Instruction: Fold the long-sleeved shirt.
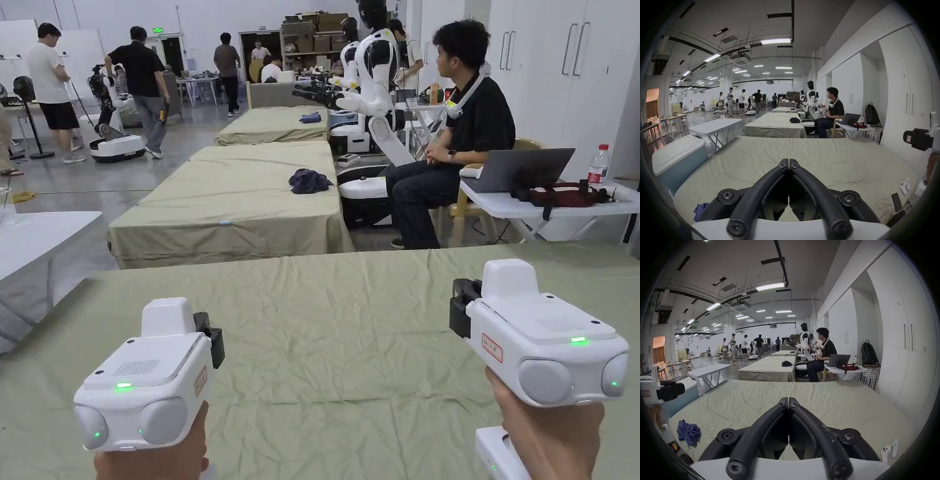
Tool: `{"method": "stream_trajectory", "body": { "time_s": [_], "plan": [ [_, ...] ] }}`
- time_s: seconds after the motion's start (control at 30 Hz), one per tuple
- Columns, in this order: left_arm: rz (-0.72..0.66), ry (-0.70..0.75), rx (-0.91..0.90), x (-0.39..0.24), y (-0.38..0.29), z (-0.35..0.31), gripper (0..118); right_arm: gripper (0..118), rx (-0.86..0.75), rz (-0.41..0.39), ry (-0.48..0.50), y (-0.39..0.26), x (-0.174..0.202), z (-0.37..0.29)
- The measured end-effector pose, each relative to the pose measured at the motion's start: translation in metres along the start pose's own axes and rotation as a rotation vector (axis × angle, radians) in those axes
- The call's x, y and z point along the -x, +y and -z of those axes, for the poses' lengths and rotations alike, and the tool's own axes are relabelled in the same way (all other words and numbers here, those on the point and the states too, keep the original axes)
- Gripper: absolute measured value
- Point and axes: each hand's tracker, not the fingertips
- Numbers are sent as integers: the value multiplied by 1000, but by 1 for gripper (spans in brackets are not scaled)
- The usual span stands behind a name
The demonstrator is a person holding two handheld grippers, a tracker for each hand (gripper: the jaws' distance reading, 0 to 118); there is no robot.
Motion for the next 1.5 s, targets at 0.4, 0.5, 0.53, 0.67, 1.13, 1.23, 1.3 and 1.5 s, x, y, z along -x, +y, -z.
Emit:
{"method": "stream_trajectory", "body": {
  "time_s": [0.4, 0.5, 0.53, 0.67, 1.13, 1.23, 1.3, 1.5],
  "plan": [
    [9, -4, 3, 0, 2, 2, 0, 2, 1, 7, 0, 0, -2, 0],
    [6, -3, 1, 0, 2, 2, 0, 2, 1, 7, 0, 0, -3, 1],
    [3, -3, -1, 0, 2, 2, 0, 2, 1, 7, -1, 0, -3, 1],
    [5, -1, 0, 0, 2, 3, 0, 2, 2, 12, -2, 0, -4, 1],
    [5, -3, -2, 0, 2, 1, 0, 2, 3, 4, 1, 0, 0, 0],
    [1, -3, -1, 0, 2, 0, 0, 2, 4, 4, 0, 0, 0, 0],
    [1, -4, 0, 0, 2, 0, 0, 2, 5, 4, 0, 0, 0, 0],
    [1, -6, 0, 0, 1, 0, 0, 2, 4, 3, 0, 0, 1, 0]
  ]
}}
